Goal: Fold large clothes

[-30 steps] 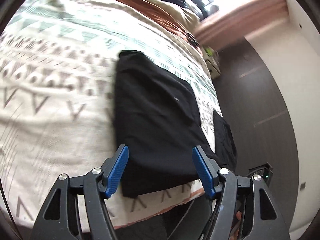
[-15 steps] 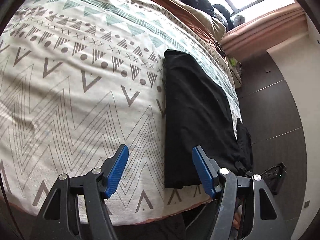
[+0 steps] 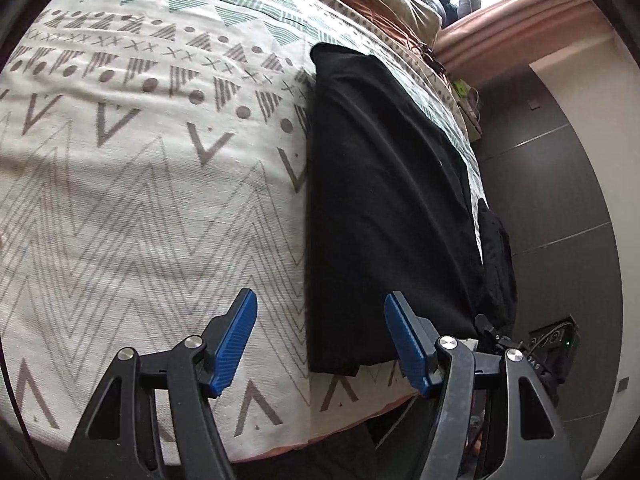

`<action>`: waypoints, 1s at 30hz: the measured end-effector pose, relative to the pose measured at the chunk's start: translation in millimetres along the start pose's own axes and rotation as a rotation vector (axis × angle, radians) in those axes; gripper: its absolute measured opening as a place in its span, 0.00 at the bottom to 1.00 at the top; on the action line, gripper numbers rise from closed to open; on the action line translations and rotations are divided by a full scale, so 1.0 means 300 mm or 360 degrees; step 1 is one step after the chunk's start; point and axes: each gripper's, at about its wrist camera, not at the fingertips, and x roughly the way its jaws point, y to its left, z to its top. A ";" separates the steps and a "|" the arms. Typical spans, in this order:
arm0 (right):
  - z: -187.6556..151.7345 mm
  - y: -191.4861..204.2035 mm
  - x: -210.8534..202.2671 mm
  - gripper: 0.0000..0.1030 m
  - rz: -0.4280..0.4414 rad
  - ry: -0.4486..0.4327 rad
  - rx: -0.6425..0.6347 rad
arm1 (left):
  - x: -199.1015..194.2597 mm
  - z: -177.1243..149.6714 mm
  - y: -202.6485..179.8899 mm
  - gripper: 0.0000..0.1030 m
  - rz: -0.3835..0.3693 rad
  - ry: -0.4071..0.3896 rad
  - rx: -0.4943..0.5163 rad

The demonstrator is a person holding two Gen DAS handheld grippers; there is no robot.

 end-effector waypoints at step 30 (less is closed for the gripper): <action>-0.077 -0.201 0.015 0.03 -0.0137 -0.0100 0.0181 | 0.245 -0.014 -0.078 0.65 0.0043 0.0125 0.0088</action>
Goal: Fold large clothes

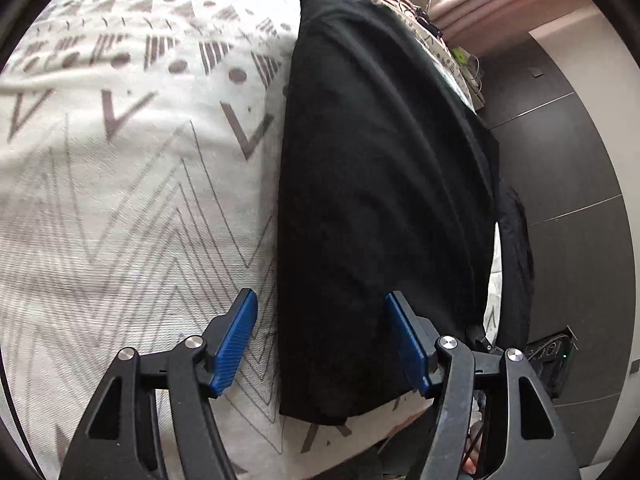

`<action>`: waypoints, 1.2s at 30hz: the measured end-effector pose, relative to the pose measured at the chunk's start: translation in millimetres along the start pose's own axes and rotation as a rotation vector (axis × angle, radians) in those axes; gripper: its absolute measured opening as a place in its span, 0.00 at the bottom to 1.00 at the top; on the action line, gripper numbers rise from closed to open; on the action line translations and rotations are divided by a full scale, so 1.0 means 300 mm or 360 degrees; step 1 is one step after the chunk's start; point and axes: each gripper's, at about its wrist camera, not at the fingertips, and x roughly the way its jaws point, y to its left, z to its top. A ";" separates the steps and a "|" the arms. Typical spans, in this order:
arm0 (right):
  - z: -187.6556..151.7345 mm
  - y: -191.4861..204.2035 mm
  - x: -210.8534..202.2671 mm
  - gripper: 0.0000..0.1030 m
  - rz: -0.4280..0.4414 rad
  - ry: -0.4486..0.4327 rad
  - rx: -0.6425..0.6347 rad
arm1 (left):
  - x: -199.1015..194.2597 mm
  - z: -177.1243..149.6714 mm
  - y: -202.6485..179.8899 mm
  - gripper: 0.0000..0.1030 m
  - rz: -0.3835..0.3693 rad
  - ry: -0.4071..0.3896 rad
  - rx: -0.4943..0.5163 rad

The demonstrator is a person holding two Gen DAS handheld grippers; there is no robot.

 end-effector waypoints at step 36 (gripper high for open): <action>0.583 0.279 0.471 0.73 0.0190 0.0597 -0.0572 | 0.037 0.409 0.008 0.64 -0.0106 -0.0193 0.0040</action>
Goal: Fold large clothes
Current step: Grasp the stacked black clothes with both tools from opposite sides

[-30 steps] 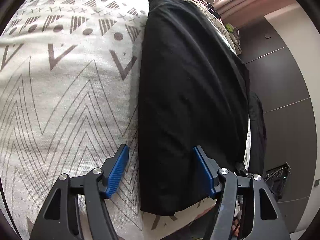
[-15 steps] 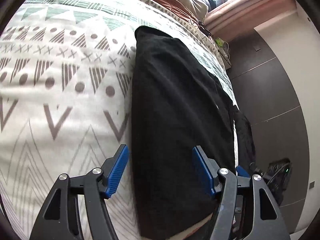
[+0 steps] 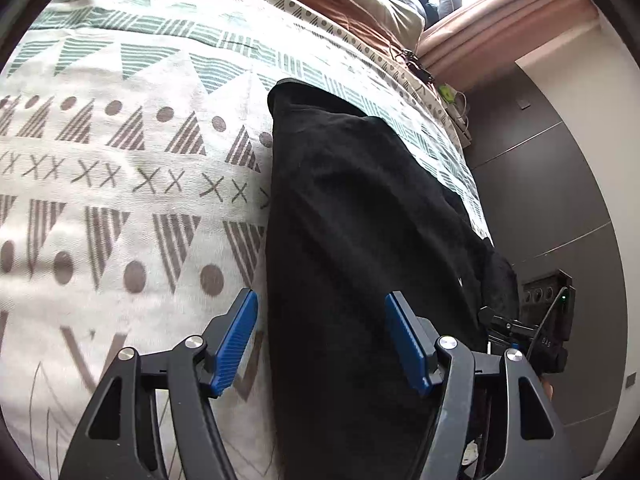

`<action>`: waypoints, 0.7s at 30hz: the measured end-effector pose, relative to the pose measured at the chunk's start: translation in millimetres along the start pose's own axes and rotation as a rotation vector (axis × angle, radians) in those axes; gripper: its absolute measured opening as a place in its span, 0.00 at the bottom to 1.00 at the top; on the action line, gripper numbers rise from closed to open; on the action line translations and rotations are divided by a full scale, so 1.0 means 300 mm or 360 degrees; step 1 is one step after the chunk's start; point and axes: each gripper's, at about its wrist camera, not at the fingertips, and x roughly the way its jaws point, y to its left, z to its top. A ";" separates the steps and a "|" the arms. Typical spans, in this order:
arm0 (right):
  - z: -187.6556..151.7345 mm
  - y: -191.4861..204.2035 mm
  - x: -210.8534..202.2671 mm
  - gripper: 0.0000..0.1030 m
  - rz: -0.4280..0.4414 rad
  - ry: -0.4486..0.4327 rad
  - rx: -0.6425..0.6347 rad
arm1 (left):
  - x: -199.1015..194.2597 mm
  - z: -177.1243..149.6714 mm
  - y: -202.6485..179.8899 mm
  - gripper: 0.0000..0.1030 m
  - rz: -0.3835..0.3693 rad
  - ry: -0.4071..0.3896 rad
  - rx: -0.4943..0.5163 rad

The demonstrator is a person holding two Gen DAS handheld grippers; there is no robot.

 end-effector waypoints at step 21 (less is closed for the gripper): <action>0.268 -0.105 0.327 0.41 0.0289 0.0280 0.0145 | 0.129 0.090 0.033 0.48 0.0047 0.0045 -0.0128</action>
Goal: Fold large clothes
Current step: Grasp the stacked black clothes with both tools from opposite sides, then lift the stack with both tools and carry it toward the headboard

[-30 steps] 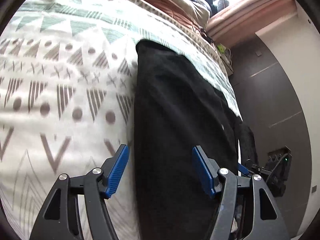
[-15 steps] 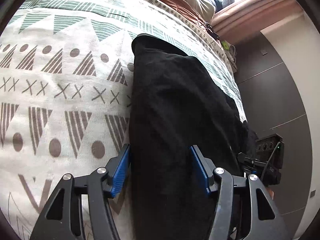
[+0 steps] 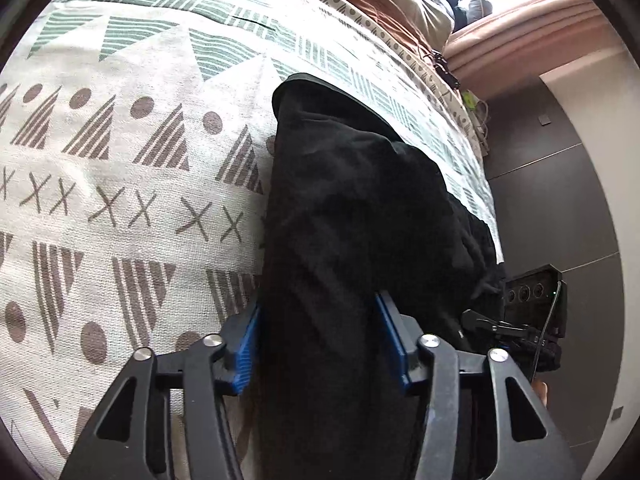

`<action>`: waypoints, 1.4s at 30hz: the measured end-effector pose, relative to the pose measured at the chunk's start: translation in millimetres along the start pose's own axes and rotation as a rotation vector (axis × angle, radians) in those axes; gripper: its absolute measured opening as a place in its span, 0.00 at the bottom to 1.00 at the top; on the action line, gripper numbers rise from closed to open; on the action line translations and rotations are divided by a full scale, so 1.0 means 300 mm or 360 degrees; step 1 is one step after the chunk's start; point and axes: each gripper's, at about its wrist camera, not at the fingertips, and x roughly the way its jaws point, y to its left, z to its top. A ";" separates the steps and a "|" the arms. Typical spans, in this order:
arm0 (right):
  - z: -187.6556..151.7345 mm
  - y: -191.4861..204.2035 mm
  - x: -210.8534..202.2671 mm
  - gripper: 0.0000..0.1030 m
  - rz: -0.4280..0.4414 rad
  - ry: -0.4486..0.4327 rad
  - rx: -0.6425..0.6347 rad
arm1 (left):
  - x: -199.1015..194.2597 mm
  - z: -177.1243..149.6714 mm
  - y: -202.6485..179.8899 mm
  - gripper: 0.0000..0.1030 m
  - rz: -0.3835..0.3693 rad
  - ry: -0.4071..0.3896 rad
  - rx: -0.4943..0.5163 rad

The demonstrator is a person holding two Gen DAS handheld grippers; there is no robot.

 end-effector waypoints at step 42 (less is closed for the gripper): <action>-0.492 1.371 0.245 0.13 0.0182 -0.0314 -0.1023 | -1.440 -0.202 0.207 0.27 -0.0240 -0.0852 0.0197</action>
